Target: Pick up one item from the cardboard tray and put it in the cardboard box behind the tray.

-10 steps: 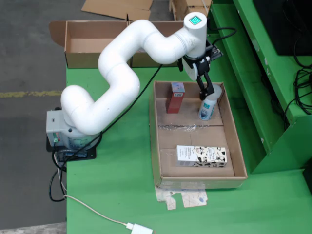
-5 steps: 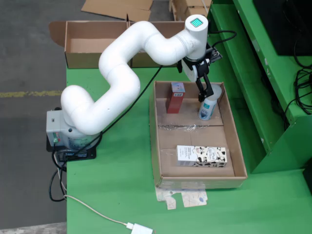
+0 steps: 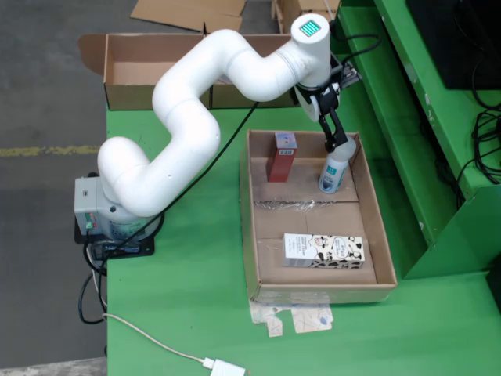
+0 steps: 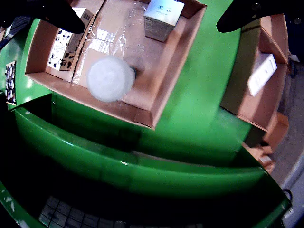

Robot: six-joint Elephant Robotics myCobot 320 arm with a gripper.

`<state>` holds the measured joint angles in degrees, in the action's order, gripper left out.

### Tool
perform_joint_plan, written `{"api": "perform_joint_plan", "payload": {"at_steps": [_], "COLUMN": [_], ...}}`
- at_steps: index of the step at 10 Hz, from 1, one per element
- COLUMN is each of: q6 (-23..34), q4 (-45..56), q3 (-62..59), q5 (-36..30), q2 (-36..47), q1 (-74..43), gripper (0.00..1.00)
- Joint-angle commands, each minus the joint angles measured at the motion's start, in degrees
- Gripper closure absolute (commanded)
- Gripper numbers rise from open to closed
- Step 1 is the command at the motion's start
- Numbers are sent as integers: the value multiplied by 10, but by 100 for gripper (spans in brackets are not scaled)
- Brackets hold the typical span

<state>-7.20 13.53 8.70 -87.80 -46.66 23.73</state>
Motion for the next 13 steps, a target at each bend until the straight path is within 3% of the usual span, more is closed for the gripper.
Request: {"api": "perform_joint_plan", "payload": {"at_steps": [1, 13], "q6": [2, 9], "q4": [-53, -35], "q3": [134, 87], "q5": [-15, -32], "q2": [30, -16], "q1": [-11, -27], "gripper": [0, 0]}}
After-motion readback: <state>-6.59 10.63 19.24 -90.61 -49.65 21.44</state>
